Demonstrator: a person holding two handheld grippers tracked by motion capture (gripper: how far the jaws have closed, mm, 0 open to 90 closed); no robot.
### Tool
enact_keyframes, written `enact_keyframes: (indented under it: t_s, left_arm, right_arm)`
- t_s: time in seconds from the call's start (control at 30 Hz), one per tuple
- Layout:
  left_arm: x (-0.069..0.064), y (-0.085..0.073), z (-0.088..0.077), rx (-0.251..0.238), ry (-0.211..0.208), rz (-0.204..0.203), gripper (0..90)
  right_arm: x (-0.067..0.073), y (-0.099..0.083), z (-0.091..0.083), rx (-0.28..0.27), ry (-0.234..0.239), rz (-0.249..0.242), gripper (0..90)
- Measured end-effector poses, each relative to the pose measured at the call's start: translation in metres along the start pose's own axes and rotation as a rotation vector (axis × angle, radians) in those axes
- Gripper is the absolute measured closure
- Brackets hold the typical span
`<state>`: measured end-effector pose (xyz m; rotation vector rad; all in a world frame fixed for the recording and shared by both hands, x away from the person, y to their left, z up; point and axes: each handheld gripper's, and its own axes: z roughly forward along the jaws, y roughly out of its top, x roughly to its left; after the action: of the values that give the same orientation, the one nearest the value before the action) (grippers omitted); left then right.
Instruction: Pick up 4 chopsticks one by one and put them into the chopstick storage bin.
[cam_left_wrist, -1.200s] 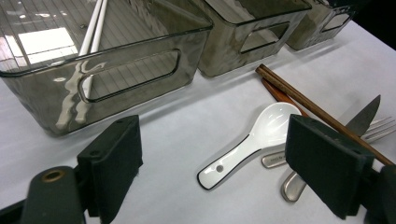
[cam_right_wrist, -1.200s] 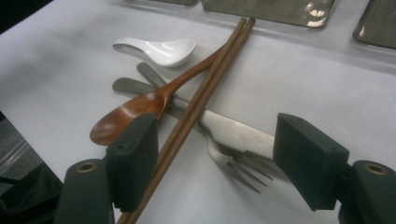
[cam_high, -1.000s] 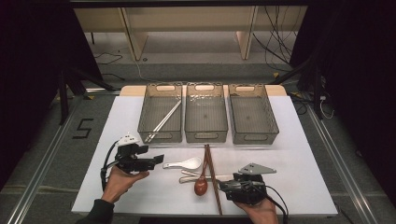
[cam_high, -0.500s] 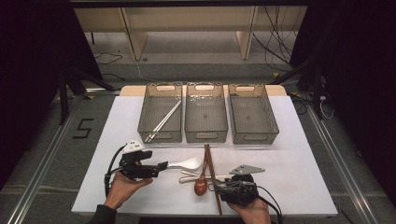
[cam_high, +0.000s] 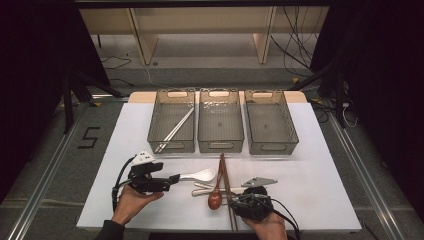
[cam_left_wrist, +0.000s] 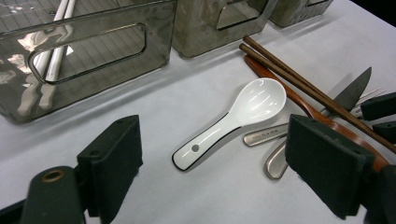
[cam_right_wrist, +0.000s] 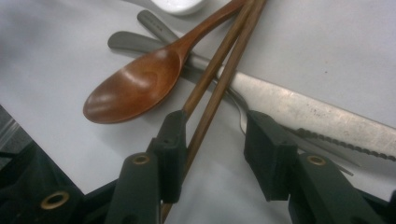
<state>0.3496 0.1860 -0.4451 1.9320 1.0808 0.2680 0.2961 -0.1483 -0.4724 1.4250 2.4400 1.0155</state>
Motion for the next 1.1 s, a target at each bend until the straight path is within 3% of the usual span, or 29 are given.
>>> enact_keyframes:
  t_s: [0.63,0.93,1.1]
  left_arm:
    - [-0.0006,-0.0003,0.0008,0.002,-0.005,0.006,18.4]
    - [-0.0009,-0.0005,0.0009,0.009,-0.008,0.013,18.5]
    - [-0.0005,-0.0003,0.0006,0.008,-0.006,0.016,18.5]
  right_arm:
    - [0.0011,-0.0009,0.0075,0.052,0.006,0.023,68.4]
    - [-0.0022,-0.0023,0.0064,0.051,-0.010,0.041,84.3]
    - [-0.0042,-0.0026,0.0035,0.035,-0.014,0.057,85.3]
